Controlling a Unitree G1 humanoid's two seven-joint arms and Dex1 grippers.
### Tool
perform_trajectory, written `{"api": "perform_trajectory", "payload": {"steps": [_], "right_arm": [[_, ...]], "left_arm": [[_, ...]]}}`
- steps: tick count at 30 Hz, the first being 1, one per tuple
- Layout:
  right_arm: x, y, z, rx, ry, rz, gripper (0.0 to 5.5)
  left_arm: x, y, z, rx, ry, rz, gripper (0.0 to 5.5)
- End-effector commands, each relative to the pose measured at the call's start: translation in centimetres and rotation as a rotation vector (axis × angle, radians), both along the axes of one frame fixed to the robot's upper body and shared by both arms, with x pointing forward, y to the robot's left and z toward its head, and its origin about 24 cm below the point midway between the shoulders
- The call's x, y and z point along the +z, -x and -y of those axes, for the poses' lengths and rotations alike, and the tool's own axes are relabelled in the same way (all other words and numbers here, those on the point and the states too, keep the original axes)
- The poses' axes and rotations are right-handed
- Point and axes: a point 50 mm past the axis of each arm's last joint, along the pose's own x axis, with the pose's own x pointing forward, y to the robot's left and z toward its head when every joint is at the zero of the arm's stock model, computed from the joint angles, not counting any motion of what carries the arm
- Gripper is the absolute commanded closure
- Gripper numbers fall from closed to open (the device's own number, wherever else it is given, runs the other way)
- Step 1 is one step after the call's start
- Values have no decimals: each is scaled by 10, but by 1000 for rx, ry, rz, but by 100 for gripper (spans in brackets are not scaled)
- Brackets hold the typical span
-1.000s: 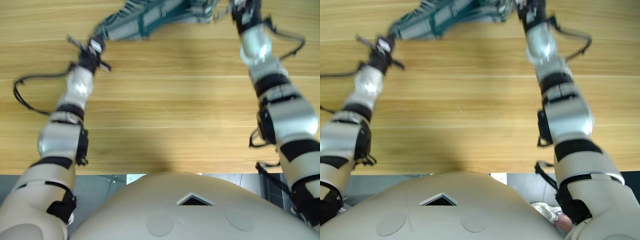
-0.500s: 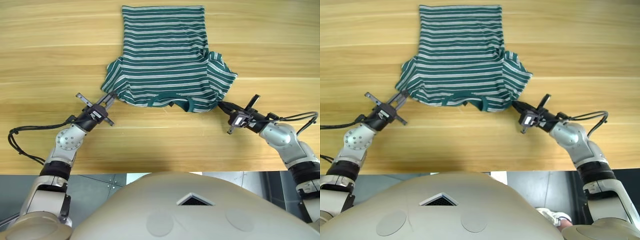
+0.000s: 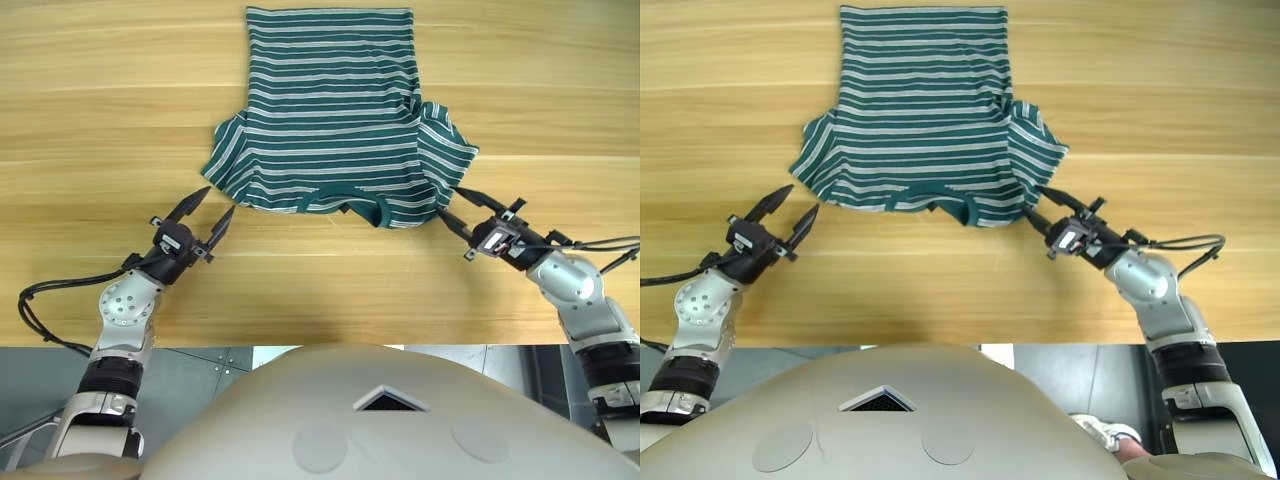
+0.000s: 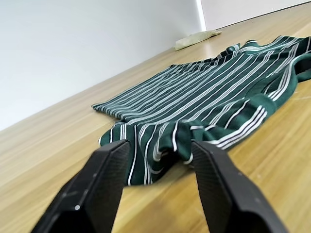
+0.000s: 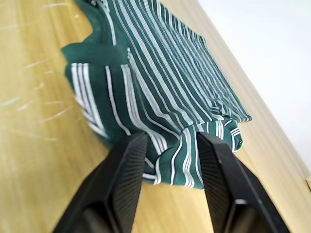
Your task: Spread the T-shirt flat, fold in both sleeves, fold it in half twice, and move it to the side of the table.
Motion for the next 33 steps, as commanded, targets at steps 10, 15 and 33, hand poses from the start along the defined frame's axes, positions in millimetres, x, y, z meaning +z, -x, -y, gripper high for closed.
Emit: {"api": "perform_trajectory", "payload": {"steps": [10,15,33], "right_arm": [[26,-17,-38,173,27,204,364],[30,-20,-41,181,18,231,364],[12,-34,-53,165,-12,228,364]], "left_arm": [[-32,-12,-5,-218,-623,-95,305],[-26,-28,24,-289,-651,31,305],[-11,-61,64,-229,-514,233,305]]}}
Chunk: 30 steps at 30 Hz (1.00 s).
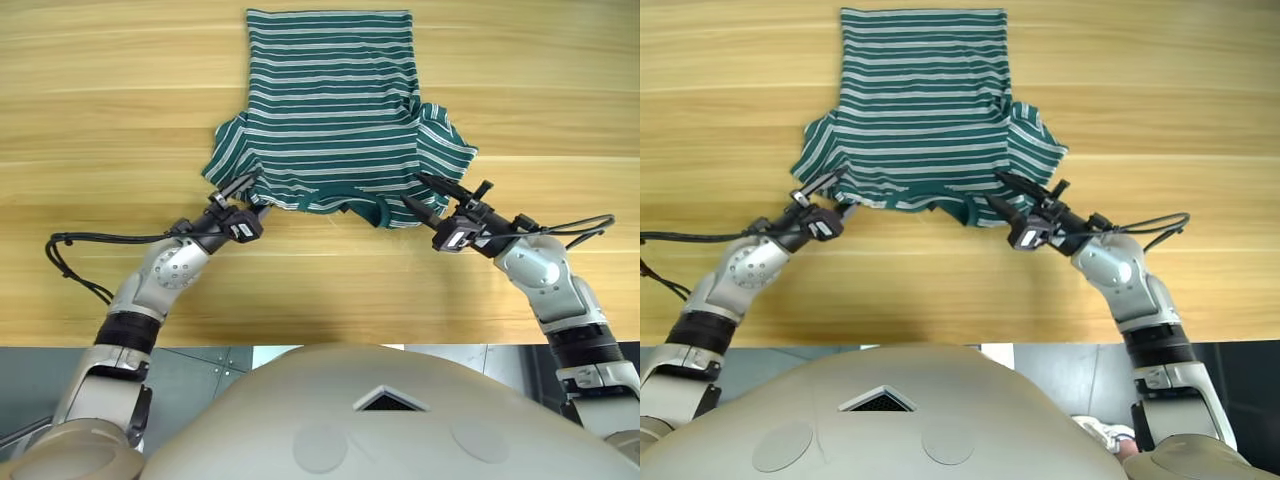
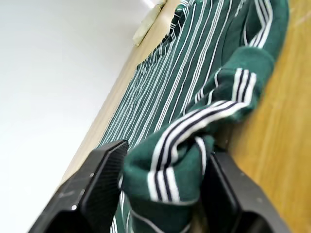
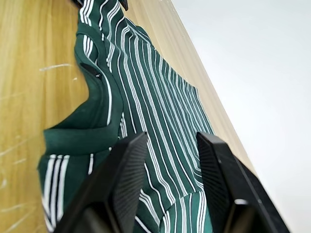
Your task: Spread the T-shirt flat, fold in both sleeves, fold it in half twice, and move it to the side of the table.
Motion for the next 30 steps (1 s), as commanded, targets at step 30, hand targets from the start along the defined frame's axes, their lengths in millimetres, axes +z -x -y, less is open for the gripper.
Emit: {"api": "perform_trajectory", "payload": {"steps": [30], "right_arm": [[-10,-42,-2,-39,84,94,364]], "left_arm": [[37,-23,-47,288,235,138,305]]}}
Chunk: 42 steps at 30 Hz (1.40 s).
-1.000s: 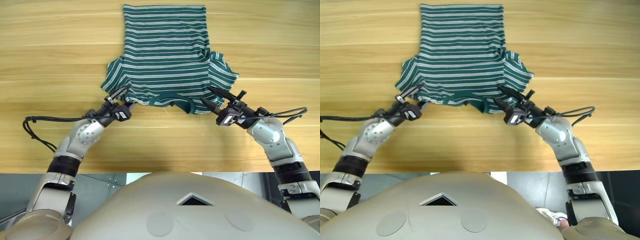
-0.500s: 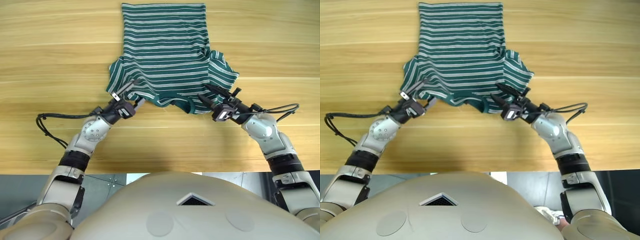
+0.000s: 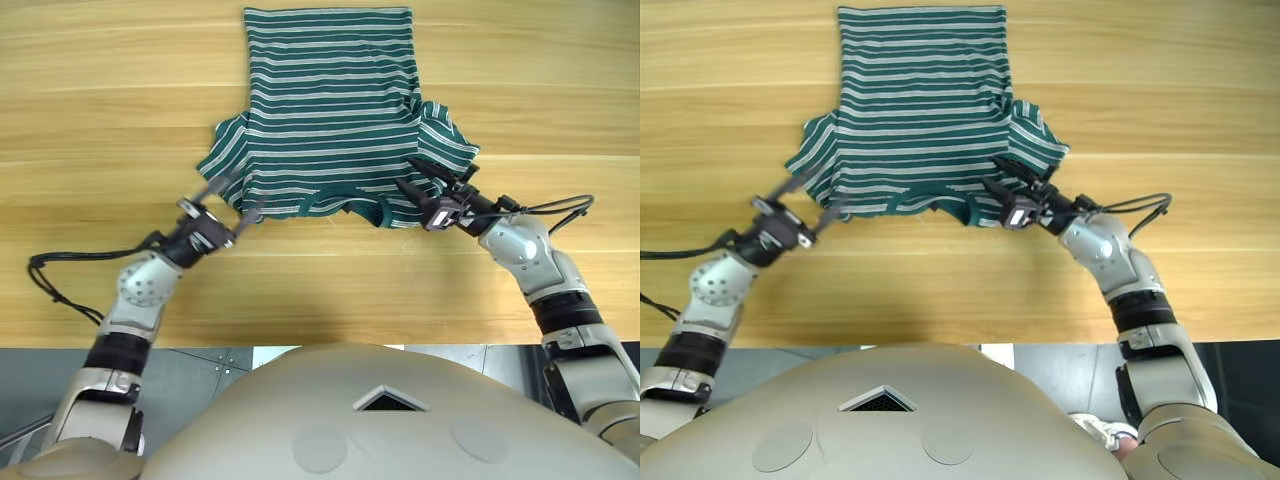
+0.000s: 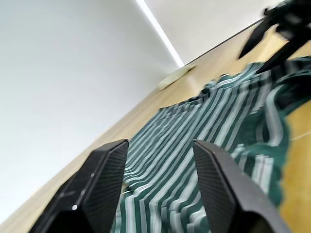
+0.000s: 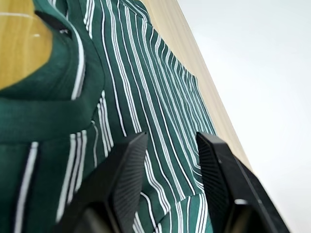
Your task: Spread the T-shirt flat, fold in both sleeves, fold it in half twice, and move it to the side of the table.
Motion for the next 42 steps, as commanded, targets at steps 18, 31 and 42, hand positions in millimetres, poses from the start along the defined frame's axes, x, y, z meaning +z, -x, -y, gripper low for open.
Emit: {"api": "perform_trajectory", "payload": {"steps": [18,31,42], "right_arm": [[8,-41,2,-37,172,81,364],[-7,-112,-40,-158,381,69,364],[13,-144,-28,-521,438,39,364]], "left_arm": [[-25,-71,45,-199,-592,57,305],[-23,-120,16,-11,-741,-18,305],[-27,-137,41,59,-711,-69,305]]}}
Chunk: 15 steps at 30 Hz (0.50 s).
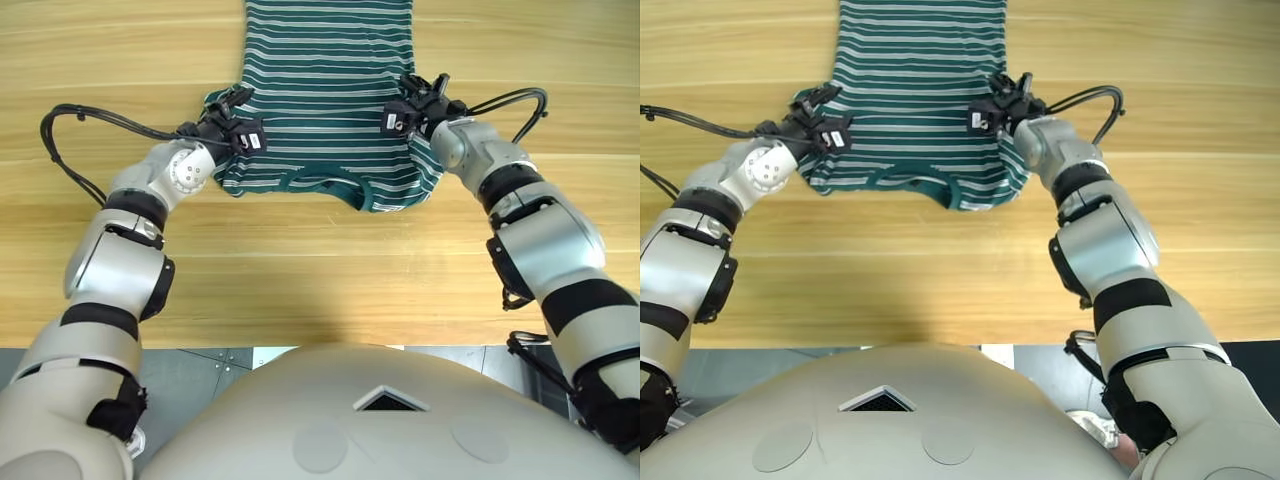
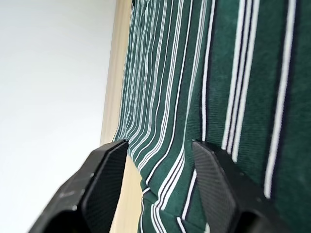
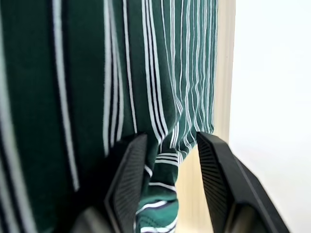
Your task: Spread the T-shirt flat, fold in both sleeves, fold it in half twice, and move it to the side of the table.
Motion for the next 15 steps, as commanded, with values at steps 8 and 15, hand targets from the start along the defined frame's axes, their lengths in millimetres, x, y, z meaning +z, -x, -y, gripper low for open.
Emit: {"api": "perform_trajectory", "payload": {"steps": [8,15], "right_arm": [[44,-21,-15,-69,-178,330,364],[19,70,-34,529,-360,275,364]], "left_arm": [[11,-22,15,191,46,182,305],[53,24,13,-39,495,576,305]]}}
